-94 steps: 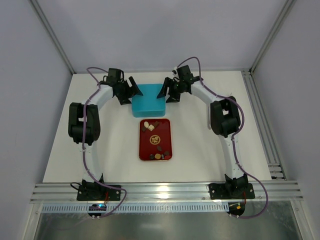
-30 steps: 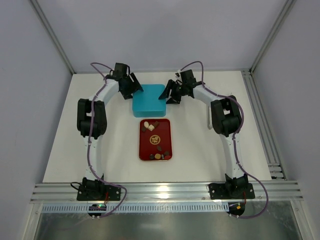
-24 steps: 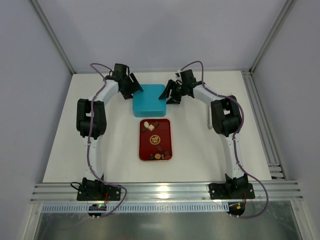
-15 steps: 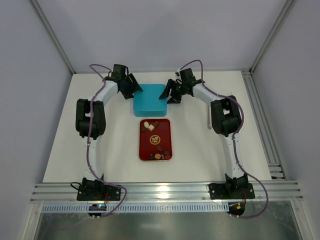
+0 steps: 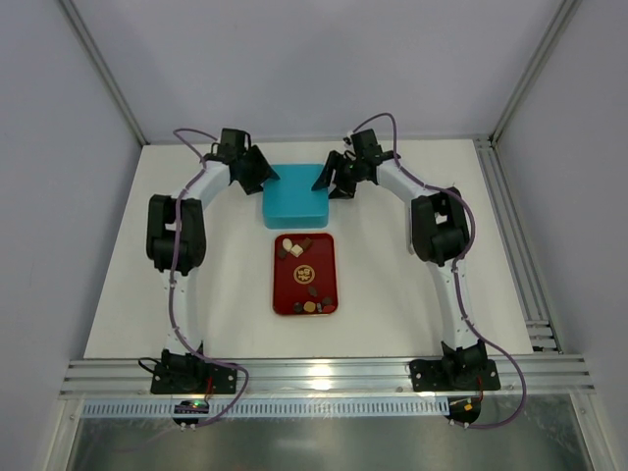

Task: Pack the chocolate

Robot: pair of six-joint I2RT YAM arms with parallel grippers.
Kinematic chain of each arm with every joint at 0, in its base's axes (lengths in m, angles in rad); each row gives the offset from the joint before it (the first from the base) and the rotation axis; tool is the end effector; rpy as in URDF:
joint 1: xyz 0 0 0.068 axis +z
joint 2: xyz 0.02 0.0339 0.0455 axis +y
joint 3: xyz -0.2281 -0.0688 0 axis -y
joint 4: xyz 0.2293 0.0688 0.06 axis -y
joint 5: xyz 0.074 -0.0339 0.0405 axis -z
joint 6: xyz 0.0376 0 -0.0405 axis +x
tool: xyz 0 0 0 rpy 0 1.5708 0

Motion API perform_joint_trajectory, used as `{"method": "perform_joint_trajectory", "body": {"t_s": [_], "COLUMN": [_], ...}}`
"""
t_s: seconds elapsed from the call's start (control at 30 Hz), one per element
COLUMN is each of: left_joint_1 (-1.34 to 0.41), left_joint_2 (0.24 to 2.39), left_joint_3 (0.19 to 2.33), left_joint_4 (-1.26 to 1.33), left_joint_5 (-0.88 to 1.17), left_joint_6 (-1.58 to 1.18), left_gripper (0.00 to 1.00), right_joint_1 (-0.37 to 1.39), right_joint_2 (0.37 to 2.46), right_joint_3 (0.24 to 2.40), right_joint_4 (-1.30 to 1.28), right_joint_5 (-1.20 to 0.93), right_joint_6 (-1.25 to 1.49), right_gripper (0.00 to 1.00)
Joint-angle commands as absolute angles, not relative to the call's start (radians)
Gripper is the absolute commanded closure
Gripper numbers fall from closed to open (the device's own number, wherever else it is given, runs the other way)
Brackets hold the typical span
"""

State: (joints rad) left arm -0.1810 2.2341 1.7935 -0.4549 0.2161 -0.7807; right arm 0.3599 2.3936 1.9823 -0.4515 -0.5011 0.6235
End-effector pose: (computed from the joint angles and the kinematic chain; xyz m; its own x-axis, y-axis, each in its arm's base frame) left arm 0.4536 -0.0912 0.1633 -0.7620 -0.5594 -0.3263 -0.3218 0.7643 -0.5588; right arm 0.4531 0.1898 0.1507 -0.9283 0.1978 -0.3149 -0.0730 0.7333 0.6760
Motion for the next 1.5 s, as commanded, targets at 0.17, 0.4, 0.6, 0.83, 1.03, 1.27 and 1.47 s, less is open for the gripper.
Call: {"method": "perform_joint_trajectory", "body": {"t_s": [0.17,0.4,0.6,0.83,1.03,1.27,1.47], "left_joint_1": [-0.232,-0.264,-0.278,-0.218,-0.172,-0.143,-0.120], "left_joint_2": [2.223,2.097,2.037,2.000,2.013,2.078,2.128], "left_joint_3": [1.502,1.370,1.318,1.347,1.414,1.525,1.589], "left_joint_4": [-0.611,-0.517,-0.462,-0.463,-0.462,-0.456,-0.448], "left_joint_5": [0.152,0.173,0.224,0.221,0.222,0.227,0.216], "left_joint_6": [-0.755,-0.796,-0.828,-0.815,-0.804,-0.811,-0.836], "left_gripper": [0.61,0.64,0.64,0.54,0.37,0.36,0.39], "right_joint_1": [0.379,0.379,0.377,0.379,0.376,0.371,0.362], "right_joint_2": [2.436,2.479,2.494,2.484,2.473,2.457,2.442], "right_joint_3": [2.051,2.141,2.148,2.131,2.103,2.068,2.043], "right_joint_4": [-0.472,-0.475,-0.431,-0.420,-0.417,-0.410,-0.400], "right_joint_5": [-0.468,-0.480,-0.522,-0.508,-0.492,-0.491,-0.494], "right_joint_6": [0.571,0.561,0.561,0.549,0.532,0.522,0.517], "right_gripper": [0.34,0.32,0.32,0.30,0.27,0.27,0.27]}}
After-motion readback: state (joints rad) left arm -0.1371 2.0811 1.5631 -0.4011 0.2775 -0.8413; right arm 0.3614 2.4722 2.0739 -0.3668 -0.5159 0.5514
